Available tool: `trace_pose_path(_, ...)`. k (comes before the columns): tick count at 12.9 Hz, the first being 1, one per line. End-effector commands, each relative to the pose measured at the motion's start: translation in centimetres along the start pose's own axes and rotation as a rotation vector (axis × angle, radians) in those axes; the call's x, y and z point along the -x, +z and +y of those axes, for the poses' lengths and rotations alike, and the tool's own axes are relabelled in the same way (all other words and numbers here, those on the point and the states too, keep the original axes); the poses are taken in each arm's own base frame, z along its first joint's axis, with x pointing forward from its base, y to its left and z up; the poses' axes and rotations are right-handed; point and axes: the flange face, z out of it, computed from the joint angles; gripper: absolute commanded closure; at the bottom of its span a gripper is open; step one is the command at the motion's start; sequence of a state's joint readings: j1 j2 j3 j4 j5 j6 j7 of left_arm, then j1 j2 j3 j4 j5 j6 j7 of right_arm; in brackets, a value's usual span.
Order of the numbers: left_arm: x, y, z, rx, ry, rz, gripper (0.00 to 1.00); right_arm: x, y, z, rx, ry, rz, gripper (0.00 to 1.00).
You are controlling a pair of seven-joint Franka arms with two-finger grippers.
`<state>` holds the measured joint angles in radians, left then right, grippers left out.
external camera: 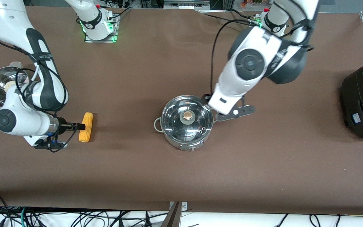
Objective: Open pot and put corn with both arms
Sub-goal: 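Reach the left gripper to the lid knob while the right gripper reaches the corn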
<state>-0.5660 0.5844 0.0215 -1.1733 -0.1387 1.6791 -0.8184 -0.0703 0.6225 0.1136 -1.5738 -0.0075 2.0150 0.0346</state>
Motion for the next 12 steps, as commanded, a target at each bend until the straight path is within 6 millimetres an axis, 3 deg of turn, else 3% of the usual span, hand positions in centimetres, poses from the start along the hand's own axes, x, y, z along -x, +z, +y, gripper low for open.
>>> trace_pose_path(1,-0.3,2.4,3.5,0.061,-0.059,0.021,0.08,-0.4,2.2,0.2,-0.021,0.013,-0.007,0.0)
trace_pose_path(5,1.9,5.5,7.3,0.097,-0.112,0.054,0.1,-0.8,4.4,0.3,-0.024,0.015,-0.016,0.0)
trace_pose_path(12,0.8,8.9,8.1,0.107,-0.128,0.085,0.1,-0.8,7.1,0.2,-0.029,0.015,-0.006,0.0)
